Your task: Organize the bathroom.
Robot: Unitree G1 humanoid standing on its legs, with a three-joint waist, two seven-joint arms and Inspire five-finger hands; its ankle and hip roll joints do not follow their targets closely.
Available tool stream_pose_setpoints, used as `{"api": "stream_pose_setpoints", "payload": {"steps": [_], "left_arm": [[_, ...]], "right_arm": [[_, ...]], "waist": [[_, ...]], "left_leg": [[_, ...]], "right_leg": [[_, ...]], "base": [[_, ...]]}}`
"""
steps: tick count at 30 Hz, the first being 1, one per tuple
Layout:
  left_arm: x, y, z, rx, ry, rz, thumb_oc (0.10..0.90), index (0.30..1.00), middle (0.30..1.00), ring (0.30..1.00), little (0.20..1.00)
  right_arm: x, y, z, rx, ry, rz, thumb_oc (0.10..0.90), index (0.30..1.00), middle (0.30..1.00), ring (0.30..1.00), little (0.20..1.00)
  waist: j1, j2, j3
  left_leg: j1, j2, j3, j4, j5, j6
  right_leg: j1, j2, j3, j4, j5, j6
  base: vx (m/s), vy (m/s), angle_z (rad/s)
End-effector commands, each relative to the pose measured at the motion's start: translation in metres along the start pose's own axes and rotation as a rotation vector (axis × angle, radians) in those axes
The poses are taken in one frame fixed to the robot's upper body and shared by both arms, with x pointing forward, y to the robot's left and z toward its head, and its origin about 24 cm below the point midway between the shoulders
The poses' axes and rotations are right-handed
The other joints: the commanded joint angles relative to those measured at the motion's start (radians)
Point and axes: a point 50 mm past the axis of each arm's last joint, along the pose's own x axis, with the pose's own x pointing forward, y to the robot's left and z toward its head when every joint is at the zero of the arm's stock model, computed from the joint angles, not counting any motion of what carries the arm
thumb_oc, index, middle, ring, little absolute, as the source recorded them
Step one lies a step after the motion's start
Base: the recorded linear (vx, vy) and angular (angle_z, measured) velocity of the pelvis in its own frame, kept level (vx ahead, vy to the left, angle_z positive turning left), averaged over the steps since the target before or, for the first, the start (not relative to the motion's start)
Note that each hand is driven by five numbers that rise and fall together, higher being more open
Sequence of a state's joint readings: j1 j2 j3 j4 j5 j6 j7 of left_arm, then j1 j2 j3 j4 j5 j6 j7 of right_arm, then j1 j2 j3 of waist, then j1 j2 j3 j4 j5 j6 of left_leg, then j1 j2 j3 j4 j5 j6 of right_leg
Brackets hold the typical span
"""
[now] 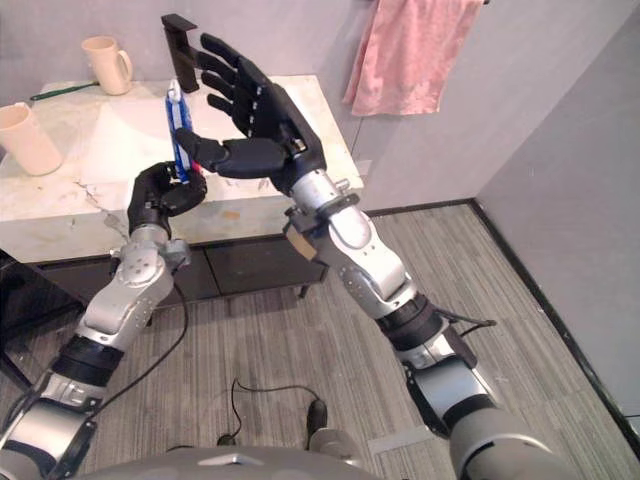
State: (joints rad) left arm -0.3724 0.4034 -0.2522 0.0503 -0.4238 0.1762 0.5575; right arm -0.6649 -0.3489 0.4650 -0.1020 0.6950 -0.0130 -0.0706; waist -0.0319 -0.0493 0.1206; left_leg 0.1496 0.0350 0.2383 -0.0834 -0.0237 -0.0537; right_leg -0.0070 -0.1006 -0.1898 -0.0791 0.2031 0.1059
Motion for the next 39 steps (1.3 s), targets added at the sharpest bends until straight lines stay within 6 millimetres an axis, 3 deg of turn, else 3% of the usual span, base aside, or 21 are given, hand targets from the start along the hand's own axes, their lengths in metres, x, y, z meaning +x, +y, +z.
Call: {"api": "stream_pose_setpoints", "payload": {"steps": [1, 10, 15, 24, 30, 34, 39], "left_arm": [[0.005, -0.026, 0.055, -0.028, -0.300, -0.111, 0.400, 0.300, 0.300, 0.300, 0.300], [0.001, -0.042, 0.057, -0.008, -0.297, -0.146, 0.400, 0.300, 0.300, 0.300, 0.300], [0.003, -0.040, 0.064, 0.040, -0.326, -0.115, 0.400, 0.300, 0.300, 0.300, 0.300], [0.001, -0.026, 0.068, 0.041, -0.366, -0.013, 0.400, 0.300, 0.300, 0.300, 0.300], [-0.001, -0.024, 0.065, 0.044, -0.359, -0.001, 0.400, 0.300, 0.300, 0.300, 0.300], [-0.001, -0.024, 0.065, 0.045, -0.360, -0.008, 0.400, 0.300, 0.300, 0.300, 0.300], [-0.001, -0.031, 0.066, 0.047, -0.355, -0.035, 0.400, 0.300, 0.300, 0.300, 0.300]], "right_arm": [[0.033, 0.023, 0.043, 0.037, -0.176, 0.115, 0.800, 0.900, 0.900, 0.900, 0.900], [0.042, 0.047, 0.028, 0.112, -0.065, 0.177, 0.800, 0.900, 0.900, 0.900, 0.900], [0.045, 0.045, 0.022, 0.023, -0.042, 0.117, 0.800, 0.900, 0.900, 0.900, 0.900], [0.037, 0.024, 0.065, -0.190, -0.304, -0.104, 0.800, 0.900, 0.900, 0.900, 0.900], [0.033, 0.018, 0.078, -0.175, -0.372, -0.161, 0.800, 0.900, 0.900, 0.900, 0.900], [0.034, 0.018, 0.073, -0.132, -0.321, -0.126, 0.800, 0.900, 0.900, 0.900, 0.900], [0.041, 0.031, 0.051, -0.047, -0.206, -0.042, 0.800, 0.900, 0.900, 0.900, 0.900]], "waist": [[-0.004, 0.035, -0.083], [-0.002, 0.037, -0.080], [0.000, 0.037, -0.079], [-0.008, 0.041, -0.069], [-0.010, 0.042, -0.070], [-0.009, 0.040, -0.074], [-0.001, 0.037, -0.078]], "left_leg": [[-0.059, -0.048, -0.023, 0.032, 0.000, 0.031], [-0.054, -0.039, -0.015, 0.025, 0.008, 0.033], [-0.054, -0.035, -0.010, 0.023, 0.010, 0.034], [-0.045, -0.031, -0.007, 0.013, 0.008, 0.035], [-0.044, -0.030, -0.004, 0.016, 0.005, 0.037], [-0.047, -0.031, -0.004, 0.023, 0.002, 0.038], [-0.050, -0.031, -0.006, 0.026, 0.004, 0.037]], "right_leg": [[0.048, 0.035, -0.024, 0.104, -0.242, 0.057], [0.042, 0.030, -0.024, 0.110, -0.235, 0.064], [0.040, 0.027, -0.027, 0.113, -0.235, 0.066], [0.040, 0.028, -0.022, 0.116, -0.237, 0.069], [0.038, 0.028, -0.017, 0.123, -0.242, 0.069], [0.038, 0.028, -0.019, 0.126, -0.245, 0.068], [0.042, 0.026, -0.026, 0.120, -0.243, 0.066]], "base": [[-0.01, -0.005, 0.06], [0.00, -0.001, 0.01], [0.00, 0.000, 0.00], [0.00, 0.000, 0.00], [0.00, 0.000, 0.00], [0.00, 0.000, 0.00], [0.00, 0.000, 0.00]]}}
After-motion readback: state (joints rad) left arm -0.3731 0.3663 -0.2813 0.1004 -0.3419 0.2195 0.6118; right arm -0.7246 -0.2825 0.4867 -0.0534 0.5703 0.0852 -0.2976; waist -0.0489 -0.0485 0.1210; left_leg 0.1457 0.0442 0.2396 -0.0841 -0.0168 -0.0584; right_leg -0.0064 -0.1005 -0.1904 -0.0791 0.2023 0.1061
